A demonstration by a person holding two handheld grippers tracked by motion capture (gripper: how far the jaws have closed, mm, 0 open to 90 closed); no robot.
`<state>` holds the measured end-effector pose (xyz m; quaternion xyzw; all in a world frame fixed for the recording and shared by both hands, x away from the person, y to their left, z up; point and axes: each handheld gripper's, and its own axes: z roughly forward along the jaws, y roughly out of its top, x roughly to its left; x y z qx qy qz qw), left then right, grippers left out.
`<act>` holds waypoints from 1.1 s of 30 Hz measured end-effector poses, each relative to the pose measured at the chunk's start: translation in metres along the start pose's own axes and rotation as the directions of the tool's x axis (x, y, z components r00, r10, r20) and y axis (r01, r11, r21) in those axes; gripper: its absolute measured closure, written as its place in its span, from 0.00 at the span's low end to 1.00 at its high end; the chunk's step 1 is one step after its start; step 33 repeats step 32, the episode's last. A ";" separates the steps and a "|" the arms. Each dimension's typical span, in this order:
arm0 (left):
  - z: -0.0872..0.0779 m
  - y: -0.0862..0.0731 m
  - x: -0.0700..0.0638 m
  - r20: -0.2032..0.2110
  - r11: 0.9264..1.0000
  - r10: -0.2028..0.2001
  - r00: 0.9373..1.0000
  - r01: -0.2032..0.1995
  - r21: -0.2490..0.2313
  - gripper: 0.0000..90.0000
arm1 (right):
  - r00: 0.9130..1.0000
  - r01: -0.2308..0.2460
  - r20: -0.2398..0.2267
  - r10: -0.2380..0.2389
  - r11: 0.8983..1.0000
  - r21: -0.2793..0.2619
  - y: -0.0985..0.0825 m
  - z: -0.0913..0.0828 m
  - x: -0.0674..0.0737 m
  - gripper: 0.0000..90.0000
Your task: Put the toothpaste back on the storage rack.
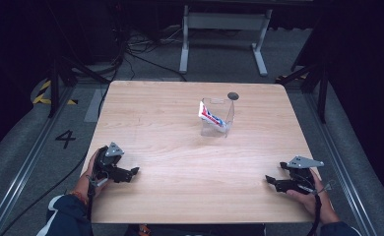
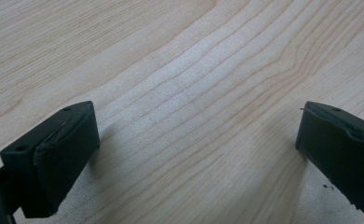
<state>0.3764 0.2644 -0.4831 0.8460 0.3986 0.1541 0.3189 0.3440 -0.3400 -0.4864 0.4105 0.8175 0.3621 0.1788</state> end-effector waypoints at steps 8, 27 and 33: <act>0.000 0.000 -0.001 0.012 1.000 -0.017 1.000 0.017 0.004 0.00 | 1.000 -0.003 -0.001 0.003 1.000 0.000 0.000 0.000 0.000 0.18; 0.000 0.000 -0.001 0.012 1.000 -0.017 1.000 0.017 0.004 0.00 | 1.000 -0.004 -0.001 0.004 1.000 0.003 0.000 0.000 -0.001 0.17; 0.000 0.000 -0.001 0.012 1.000 -0.017 1.000 0.017 0.004 0.00 | 1.000 -0.001 0.003 0.001 1.000 0.006 0.001 0.001 -0.001 0.16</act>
